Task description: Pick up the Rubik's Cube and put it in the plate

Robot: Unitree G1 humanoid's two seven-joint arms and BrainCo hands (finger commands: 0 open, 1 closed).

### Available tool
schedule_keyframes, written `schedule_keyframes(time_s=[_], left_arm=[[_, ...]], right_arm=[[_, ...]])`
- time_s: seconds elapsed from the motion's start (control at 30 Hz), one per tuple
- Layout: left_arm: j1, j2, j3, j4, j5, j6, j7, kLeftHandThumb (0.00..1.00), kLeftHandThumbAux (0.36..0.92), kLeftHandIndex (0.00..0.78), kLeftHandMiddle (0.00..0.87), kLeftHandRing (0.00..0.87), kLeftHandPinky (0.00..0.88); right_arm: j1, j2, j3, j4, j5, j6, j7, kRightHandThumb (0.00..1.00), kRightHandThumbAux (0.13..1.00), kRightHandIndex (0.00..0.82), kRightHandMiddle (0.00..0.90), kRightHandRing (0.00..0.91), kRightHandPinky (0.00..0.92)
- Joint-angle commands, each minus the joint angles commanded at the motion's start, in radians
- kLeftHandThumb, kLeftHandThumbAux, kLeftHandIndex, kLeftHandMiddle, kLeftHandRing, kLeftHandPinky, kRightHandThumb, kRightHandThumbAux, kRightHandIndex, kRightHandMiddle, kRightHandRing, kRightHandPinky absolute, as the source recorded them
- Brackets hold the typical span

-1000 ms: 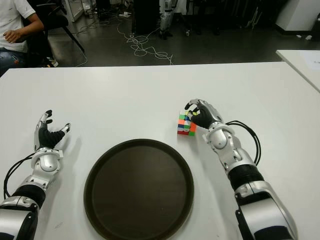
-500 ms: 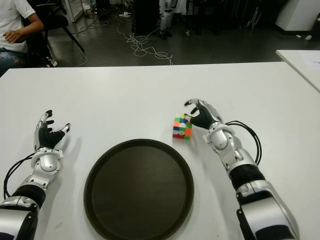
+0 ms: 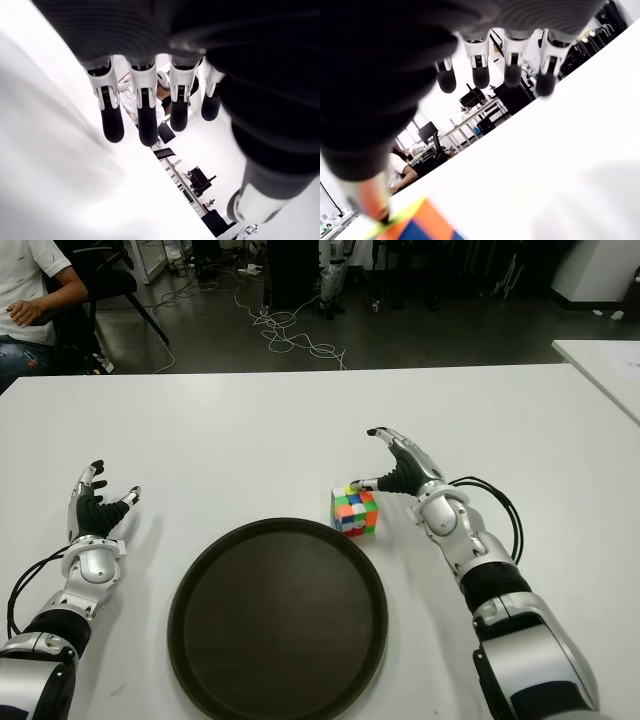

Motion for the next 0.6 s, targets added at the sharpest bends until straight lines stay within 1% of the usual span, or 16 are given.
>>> schedule_keyframes(time_s=[0.1, 0.2, 0.27, 0.5, 0.6], left_arm=[[0.000, 0.001, -0.002, 0.000, 0.001, 0.001, -0.001, 0.189, 0.716, 0.090, 0.143, 0.164, 0.211], [-0.001, 0.003, -0.007, 0.001, 0.006, 0.008, 0.001, 0.164, 0.725, 0.089, 0.138, 0.151, 0.173], [-0.001, 0.004, -0.009, 0.001, 0.009, 0.010, 0.003, 0.157, 0.728, 0.089, 0.137, 0.149, 0.166], [-0.001, 0.002, -0.010, -0.001, 0.008, 0.006, 0.008, 0.183, 0.733, 0.103, 0.149, 0.174, 0.223], [-0.001, 0.002, -0.008, -0.001, 0.006, 0.009, 0.004, 0.183, 0.730, 0.100, 0.149, 0.171, 0.208]], right_arm=[[-0.003, 0.000, 0.002, 0.007, -0.001, -0.005, -0.006, 0.000, 0.698, 0.000, 0.000, 0.000, 0.000], [-0.004, 0.001, 0.002, 0.015, -0.001, -0.009, -0.011, 0.000, 0.687, 0.000, 0.000, 0.000, 0.000], [-0.006, 0.001, 0.003, 0.019, -0.001, -0.010, -0.012, 0.000, 0.682, 0.000, 0.000, 0.000, 0.000], [-0.009, -0.001, 0.011, 0.023, -0.010, 0.005, -0.013, 0.000, 0.684, 0.000, 0.000, 0.000, 0.000], [-0.007, -0.002, 0.014, 0.015, -0.013, 0.009, -0.018, 0.000, 0.701, 0.000, 0.000, 0.000, 0.000]])
